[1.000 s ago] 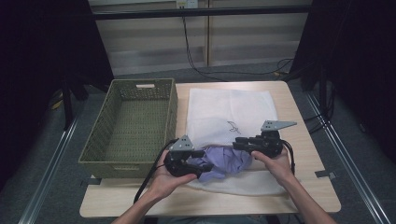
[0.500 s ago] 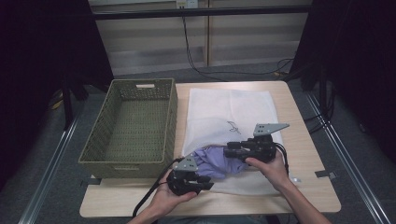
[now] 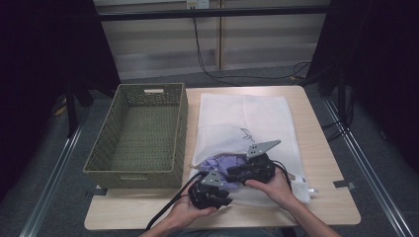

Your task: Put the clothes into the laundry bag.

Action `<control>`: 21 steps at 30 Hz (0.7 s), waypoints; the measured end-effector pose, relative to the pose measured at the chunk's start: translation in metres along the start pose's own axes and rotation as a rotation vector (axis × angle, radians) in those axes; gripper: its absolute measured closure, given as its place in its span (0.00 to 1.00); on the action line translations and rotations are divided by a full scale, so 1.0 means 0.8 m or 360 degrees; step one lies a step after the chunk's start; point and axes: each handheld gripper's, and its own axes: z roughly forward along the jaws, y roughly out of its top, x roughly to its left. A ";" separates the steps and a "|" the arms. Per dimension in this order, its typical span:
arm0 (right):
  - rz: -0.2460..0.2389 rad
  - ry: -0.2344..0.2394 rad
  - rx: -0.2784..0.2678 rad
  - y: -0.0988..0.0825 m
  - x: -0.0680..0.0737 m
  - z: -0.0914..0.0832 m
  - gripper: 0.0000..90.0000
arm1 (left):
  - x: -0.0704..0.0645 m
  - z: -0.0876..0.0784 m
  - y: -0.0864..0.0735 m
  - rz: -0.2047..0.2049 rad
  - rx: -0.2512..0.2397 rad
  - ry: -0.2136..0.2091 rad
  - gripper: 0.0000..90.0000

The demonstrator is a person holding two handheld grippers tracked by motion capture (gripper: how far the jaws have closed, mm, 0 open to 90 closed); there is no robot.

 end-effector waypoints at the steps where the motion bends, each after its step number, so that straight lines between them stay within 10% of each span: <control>1: -0.0001 -0.0005 0.0018 -0.003 -0.002 0.003 0.71 | 0.000 0.001 0.000 0.0006 0.0010 0.0008 0.78; 21: -0.0039 -0.0072 0.0122 -0.025 -0.012 0.033 0.57 | 0.003 0.005 -0.003 0.0037 0.0051 0.0020 0.85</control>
